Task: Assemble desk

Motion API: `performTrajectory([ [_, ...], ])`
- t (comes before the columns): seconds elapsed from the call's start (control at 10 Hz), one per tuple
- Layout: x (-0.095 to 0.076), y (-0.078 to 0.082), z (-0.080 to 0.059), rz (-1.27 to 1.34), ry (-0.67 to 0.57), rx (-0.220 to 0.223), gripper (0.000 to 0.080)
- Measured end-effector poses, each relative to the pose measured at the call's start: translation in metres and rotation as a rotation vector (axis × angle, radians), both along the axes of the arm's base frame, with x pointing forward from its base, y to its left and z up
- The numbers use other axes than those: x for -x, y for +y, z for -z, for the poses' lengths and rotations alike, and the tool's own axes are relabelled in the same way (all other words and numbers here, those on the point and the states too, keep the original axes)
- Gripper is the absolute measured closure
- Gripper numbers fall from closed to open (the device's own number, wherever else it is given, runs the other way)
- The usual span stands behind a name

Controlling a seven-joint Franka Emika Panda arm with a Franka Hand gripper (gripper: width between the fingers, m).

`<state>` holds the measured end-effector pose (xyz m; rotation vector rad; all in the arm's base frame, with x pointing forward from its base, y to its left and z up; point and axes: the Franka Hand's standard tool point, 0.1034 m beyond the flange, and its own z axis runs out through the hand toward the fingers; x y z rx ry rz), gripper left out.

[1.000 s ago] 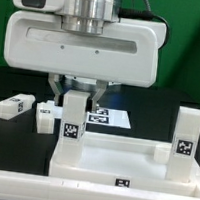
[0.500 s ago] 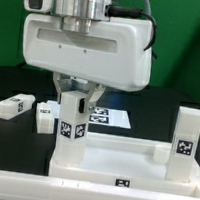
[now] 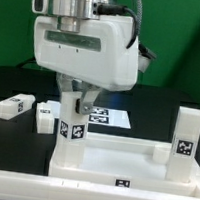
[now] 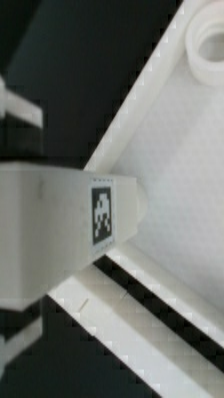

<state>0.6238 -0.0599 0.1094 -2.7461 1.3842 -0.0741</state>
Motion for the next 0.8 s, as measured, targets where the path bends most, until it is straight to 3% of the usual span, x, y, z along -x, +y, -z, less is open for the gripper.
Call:
performTrajectory([
  [0.1, 0.0012, 0.0010, 0.0007, -0.047, 0.005, 0.001, 0.0274],
  [0.2, 0.0011, 0.0027, 0.0008, -0.068, 0.003, 0.002, 0.0189],
  [0.8, 0.0008, 0.0035, 0.0008, -0.687, -0.013, 0.056, 0.0151],
])
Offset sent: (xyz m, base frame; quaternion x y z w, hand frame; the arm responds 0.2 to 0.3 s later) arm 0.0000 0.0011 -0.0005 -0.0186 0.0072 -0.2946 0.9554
